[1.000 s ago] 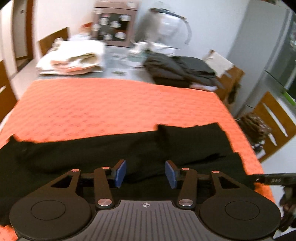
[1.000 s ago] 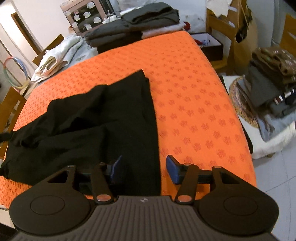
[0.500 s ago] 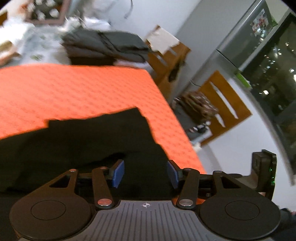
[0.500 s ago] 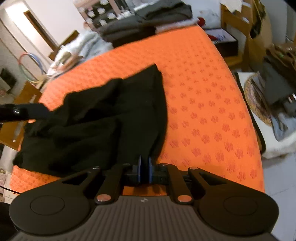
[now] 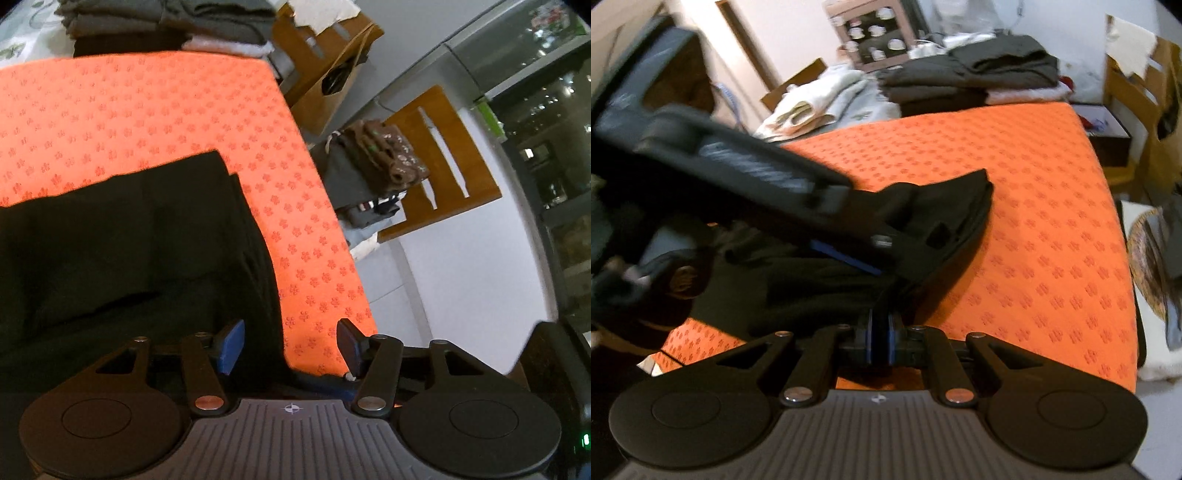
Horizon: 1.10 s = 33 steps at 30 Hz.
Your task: Fold clothes
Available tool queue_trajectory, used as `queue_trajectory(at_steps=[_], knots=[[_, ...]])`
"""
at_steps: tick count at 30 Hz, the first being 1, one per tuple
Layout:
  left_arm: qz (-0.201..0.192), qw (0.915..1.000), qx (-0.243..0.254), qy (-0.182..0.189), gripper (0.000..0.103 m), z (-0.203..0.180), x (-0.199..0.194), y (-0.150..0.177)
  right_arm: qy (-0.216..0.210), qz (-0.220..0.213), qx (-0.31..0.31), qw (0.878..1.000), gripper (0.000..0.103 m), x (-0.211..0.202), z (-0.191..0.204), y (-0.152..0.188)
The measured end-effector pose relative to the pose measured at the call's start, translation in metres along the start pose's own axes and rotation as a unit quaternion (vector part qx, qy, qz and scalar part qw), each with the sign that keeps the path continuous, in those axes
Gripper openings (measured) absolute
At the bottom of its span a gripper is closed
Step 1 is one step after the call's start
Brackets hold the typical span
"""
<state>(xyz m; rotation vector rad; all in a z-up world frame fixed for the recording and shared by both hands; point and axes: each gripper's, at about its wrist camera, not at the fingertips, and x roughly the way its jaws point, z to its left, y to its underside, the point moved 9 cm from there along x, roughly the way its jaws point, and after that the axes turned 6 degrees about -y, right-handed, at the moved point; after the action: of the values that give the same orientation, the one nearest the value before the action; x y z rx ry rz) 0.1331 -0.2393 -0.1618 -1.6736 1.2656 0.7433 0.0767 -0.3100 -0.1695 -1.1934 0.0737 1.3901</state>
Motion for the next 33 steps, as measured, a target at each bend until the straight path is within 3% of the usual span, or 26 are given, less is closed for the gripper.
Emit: queue_trajectory(at_steps=[3,4,7,12,14,15,19,22,25,29,33], knots=[[0.025,0.9991,0.011,-0.034,0.056,0.005,0.011,0.004,-0.009,0.002,-0.019,1.000,0.010,0.001,0.007,-0.002],[0.032,0.9984,0.013,-0.045,0.050,0.007,0.015,0.006,-0.010,0.003,-0.025,1.000,0.010,0.001,0.009,-0.003],[0.039,0.9967,0.010,-0.070,0.014,0.015,0.019,0.011,-0.023,0.016,-0.036,0.999,0.010,-0.001,0.011,-0.002],[0.017,0.9964,-0.018,-0.081,0.012,0.028,0.009,0.015,-0.075,0.020,-0.007,0.997,0.011,-0.032,-0.004,-0.008],[0.009,0.9966,-0.018,-0.080,0.012,0.028,0.004,0.018,-0.077,0.007,0.016,0.997,0.012,-0.048,-0.020,-0.016],[0.005,0.9966,-0.018,-0.080,0.012,0.027,0.002,0.019,-0.070,-0.005,0.034,0.997,0.016,-0.055,-0.031,-0.022],[-0.015,0.9963,-0.015,-0.084,0.013,0.022,-0.003,0.020,-0.042,-0.057,0.125,0.990,0.050,-0.061,-0.078,-0.047],[-0.031,0.9956,-0.009,-0.088,0.013,0.018,-0.007,0.021,-0.059,-0.064,0.193,0.977,0.060,-0.037,-0.100,-0.061],[-0.043,0.9946,-0.003,-0.095,0.013,0.015,-0.008,0.023,-0.065,-0.050,0.244,0.966,0.061,-0.001,-0.111,-0.071],[-0.054,0.9937,-0.002,-0.098,0.013,0.014,-0.010,0.027,-0.061,-0.017,0.250,0.966,0.061,0.047,-0.113,-0.088],[-0.068,0.9929,-0.005,-0.097,0.013,0.014,-0.016,0.030,-0.051,0.021,0.212,0.976,0.060,0.085,-0.105,-0.105]])
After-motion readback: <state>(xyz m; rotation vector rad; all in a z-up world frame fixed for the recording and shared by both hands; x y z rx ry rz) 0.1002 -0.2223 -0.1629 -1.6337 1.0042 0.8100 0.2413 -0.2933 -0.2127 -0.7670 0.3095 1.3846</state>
